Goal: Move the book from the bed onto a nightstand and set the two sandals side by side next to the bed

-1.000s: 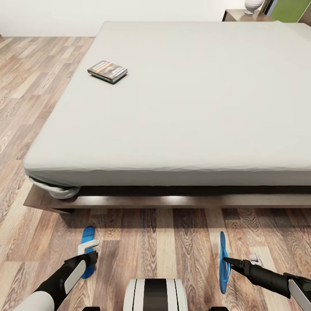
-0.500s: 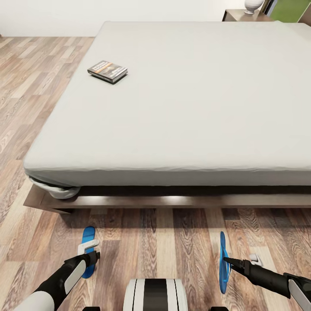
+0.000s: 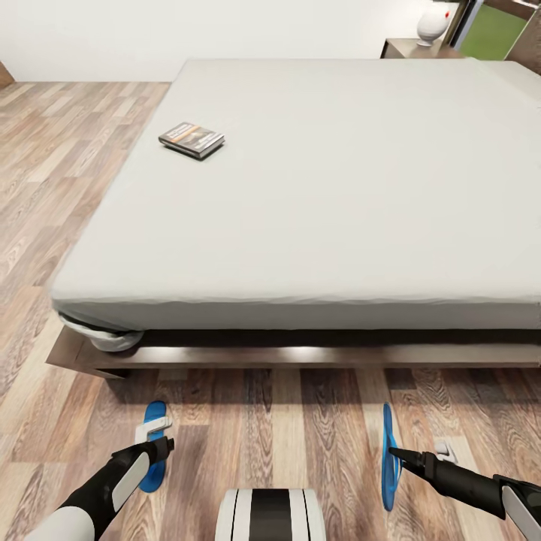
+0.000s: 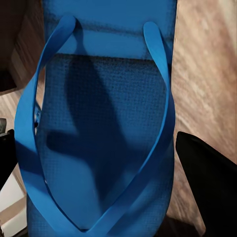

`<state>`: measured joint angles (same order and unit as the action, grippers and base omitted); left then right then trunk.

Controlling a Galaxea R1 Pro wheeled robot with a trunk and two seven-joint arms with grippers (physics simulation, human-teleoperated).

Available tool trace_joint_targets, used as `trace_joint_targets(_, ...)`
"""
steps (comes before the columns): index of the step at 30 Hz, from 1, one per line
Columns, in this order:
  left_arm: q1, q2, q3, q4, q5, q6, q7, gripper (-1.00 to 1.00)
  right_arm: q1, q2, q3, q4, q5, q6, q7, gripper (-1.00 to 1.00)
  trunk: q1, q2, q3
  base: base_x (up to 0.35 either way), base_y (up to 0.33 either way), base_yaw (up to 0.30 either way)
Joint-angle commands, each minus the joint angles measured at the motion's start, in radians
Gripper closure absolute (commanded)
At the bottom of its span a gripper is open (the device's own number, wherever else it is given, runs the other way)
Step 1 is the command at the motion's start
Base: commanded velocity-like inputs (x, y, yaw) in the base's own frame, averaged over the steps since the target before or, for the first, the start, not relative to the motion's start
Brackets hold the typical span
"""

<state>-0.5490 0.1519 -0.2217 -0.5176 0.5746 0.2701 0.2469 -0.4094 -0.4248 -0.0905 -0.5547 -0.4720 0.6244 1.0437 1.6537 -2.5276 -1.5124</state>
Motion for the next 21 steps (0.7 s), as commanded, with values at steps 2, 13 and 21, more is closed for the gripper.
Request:
trace_joint_targets(2, 0.0, 0.001, -0.008, -0.002, 0.01, 0.003, 0.009, -1.0, 0.0, 0.0, 0.0, 0.001, -0.004, 0.006, 0.002, 1.0, -0.001, 0.0, 0.007, 0.0, 0.0, 0.0)
trace_joint_targets(13, 0.0, 0.001, -0.008, -0.002, 0.01, 0.001, 0.009, -1.0, 0.0, 0.0, -0.001, 0.002, -0.004, 0.002, 0.0, 1.0, -0.001, 0.0, 0.011, 0.0, 0.0, 0.0)
trace_joint_targets(21, 0.0, 0.074, -0.007, -0.034, 0.016, 0.015, -0.073, -1.0, 0.0, 0.0, -0.002, 0.003, -0.003, 0.002, -0.002, 1.0, -0.001, 0.0, 0.011, 0.0, 0.0, 0.0)
